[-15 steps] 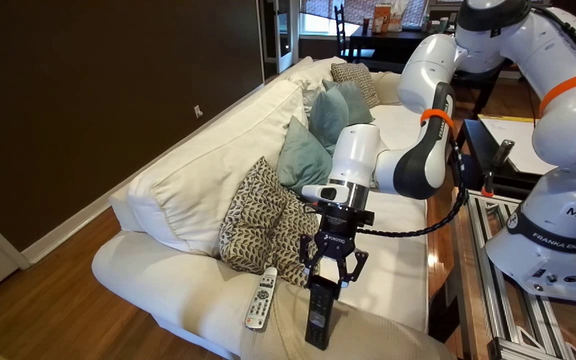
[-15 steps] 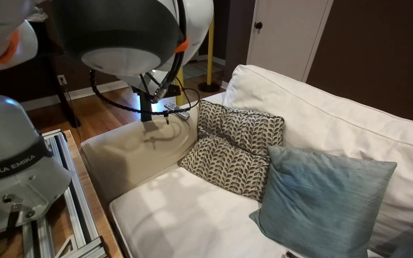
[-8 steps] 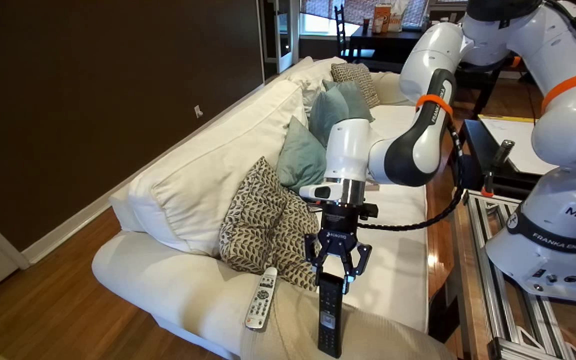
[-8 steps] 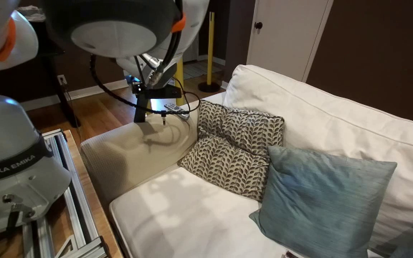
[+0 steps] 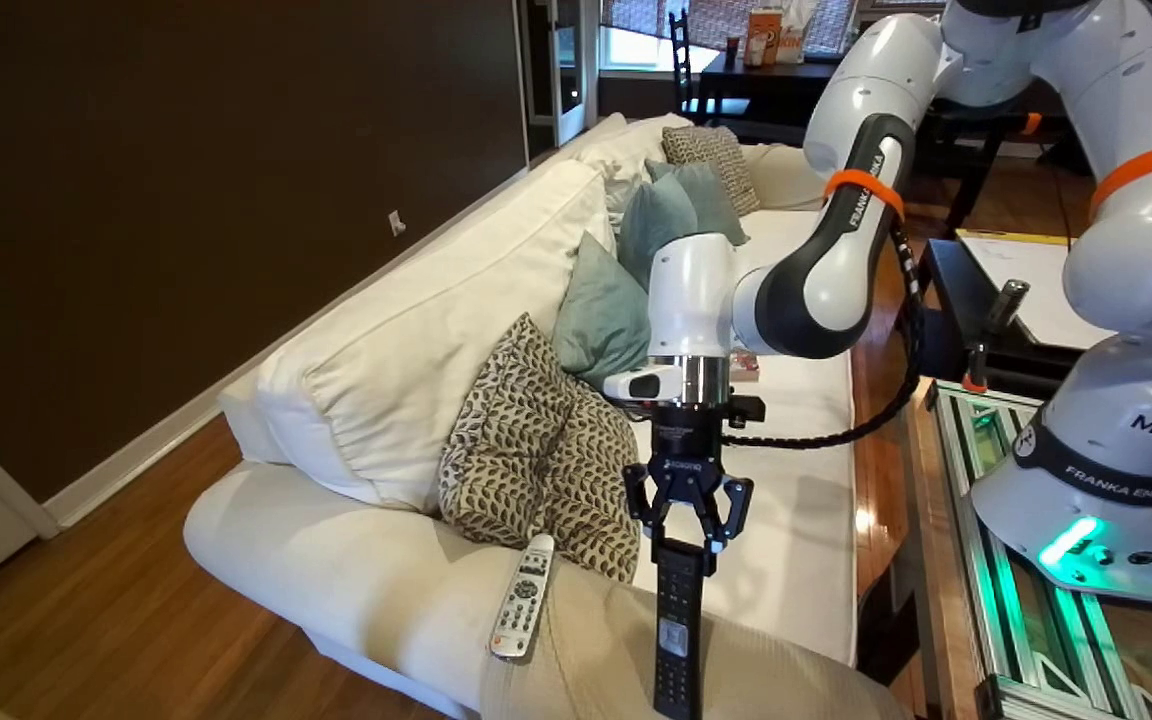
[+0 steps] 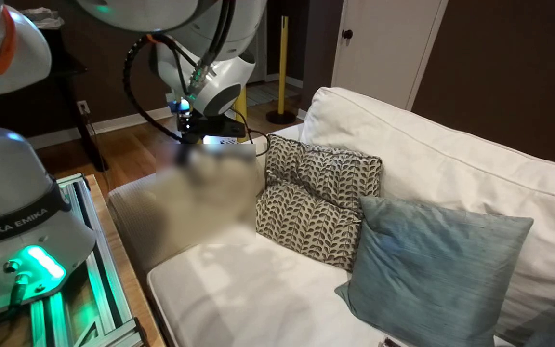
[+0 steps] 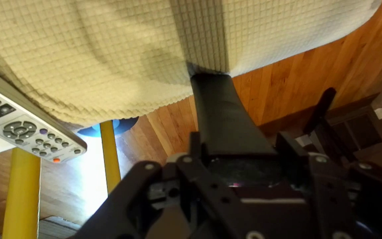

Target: Put the black remote upright

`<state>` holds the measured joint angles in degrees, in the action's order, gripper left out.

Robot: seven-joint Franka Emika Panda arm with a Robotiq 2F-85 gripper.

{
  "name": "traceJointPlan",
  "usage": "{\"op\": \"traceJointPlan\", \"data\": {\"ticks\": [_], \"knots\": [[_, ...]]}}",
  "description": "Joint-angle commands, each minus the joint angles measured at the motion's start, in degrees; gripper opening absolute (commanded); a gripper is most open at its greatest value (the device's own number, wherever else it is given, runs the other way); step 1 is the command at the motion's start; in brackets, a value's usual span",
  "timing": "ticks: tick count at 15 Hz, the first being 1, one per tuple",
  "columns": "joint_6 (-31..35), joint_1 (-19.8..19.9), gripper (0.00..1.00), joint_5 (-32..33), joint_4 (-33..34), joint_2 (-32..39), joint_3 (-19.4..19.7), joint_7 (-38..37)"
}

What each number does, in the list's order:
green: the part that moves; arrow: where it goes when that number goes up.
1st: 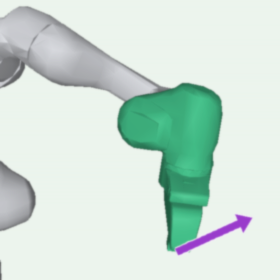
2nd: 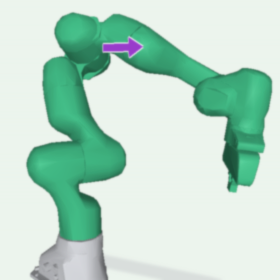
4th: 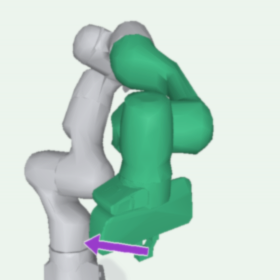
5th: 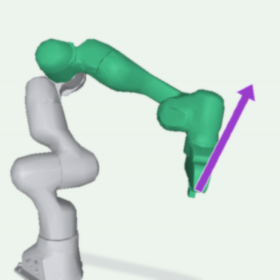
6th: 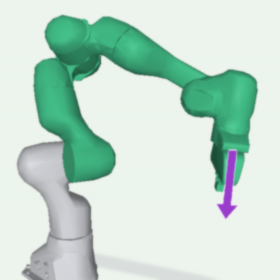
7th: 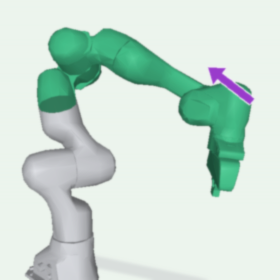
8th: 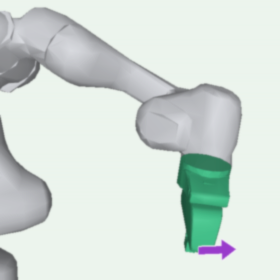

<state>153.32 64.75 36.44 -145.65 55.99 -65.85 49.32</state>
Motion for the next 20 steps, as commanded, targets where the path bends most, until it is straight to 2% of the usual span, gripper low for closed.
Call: {"op": "traceJointPlan", "data": {"ticks": [1,6,9,15,20], "knots": [[-2.9,-1.4,0.33,-5.7,-1.2,-5.5,0.7,3.2],[-4.0,-3.1,0.33,-11.3,-1.3,-9.2,1.4,6.5],[-2.9,-5.7,0.33,-12.8,-1.3,-12.9,2.6,6.8],[1.8,-14.8,0.33,-13.4,-1.1,-19.2,8.8,6.6],[5.1,-24.8,0.33,-15.6,-0.3,-21.8,16.2,6.8]]}}
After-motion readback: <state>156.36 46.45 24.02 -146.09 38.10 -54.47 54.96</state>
